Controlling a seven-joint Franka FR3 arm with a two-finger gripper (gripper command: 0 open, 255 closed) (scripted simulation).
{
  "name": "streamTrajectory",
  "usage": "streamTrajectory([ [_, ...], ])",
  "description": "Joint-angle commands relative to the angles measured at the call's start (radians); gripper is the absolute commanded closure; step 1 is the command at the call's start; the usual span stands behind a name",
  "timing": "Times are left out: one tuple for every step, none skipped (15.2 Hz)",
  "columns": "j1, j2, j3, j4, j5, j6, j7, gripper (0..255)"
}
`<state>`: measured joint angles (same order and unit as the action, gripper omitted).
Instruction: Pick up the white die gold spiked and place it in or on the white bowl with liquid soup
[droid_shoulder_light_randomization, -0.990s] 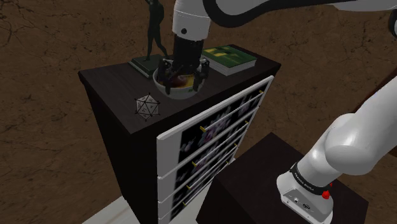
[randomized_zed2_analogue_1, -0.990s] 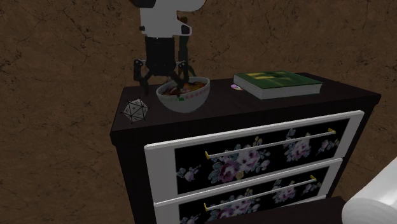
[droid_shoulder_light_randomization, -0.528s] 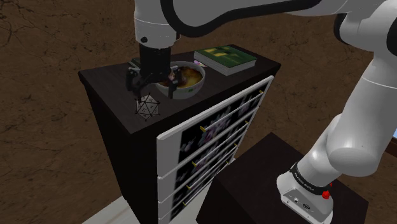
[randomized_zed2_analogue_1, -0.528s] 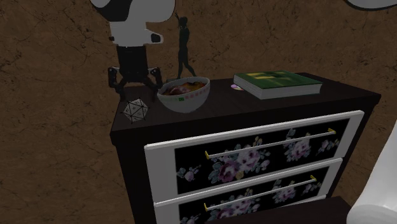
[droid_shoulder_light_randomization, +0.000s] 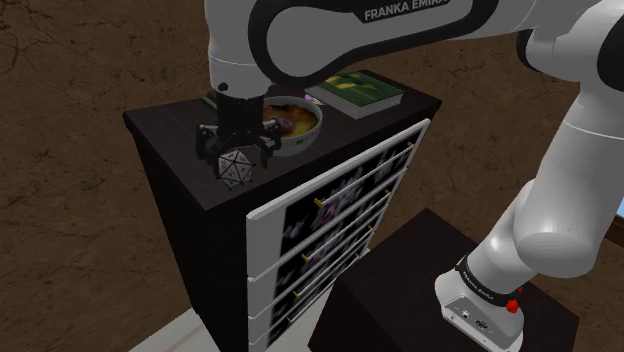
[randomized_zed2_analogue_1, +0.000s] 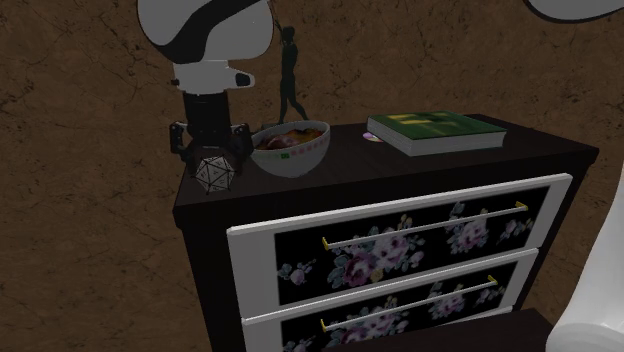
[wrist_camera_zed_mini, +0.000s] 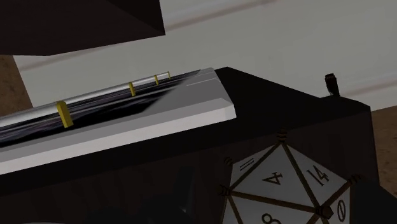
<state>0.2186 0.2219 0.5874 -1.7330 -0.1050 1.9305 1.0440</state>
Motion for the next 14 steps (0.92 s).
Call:
streamTrajectory([
  [0.0,0.005,-0.002,-0.007,-0.002,0.002,0.001,0],
  [0.0,0.005,-0.001,-0.007,-0.002,0.002,0.001,0],
  [0.0,0.005,-0.001,-0.007,-0.002,0.002,0.001,0],
  [0.0,0.005,-0.001,-0.007,-0.002,0.002,0.001,0],
  [-0.001,0.005,-0.001,-0.007,-0.002,0.002,0.001,0],
  [-0.001,0.005,-0.001,-0.007,-0.002,0.002,0.001,0],
  [-0.002,0.001,-0.001,-0.008,0.0,0.0,-0.001,255],
  [-0.002,0.001,-0.001,-0.008,0.0,0.0,-0.001,255],
  [-0.001,0.002,-0.001,-0.003,-0.001,-0.004,0.0,255],
  [-0.001,0.0,0.0,-0.007,0.0,-0.002,0.002,255],
  [-0.001,-0.001,0.0,-0.004,0.001,-0.005,0.0,255],
  [-0.001,0.0,0.0,-0.002,0.001,-0.007,0.001,255],
  [-0.001,0.0,0.0,-0.003,0.001,-0.006,0.001,255],
  [-0.003,-0.005,0.0,-0.01,0.004,-0.003,-0.001,255],
])
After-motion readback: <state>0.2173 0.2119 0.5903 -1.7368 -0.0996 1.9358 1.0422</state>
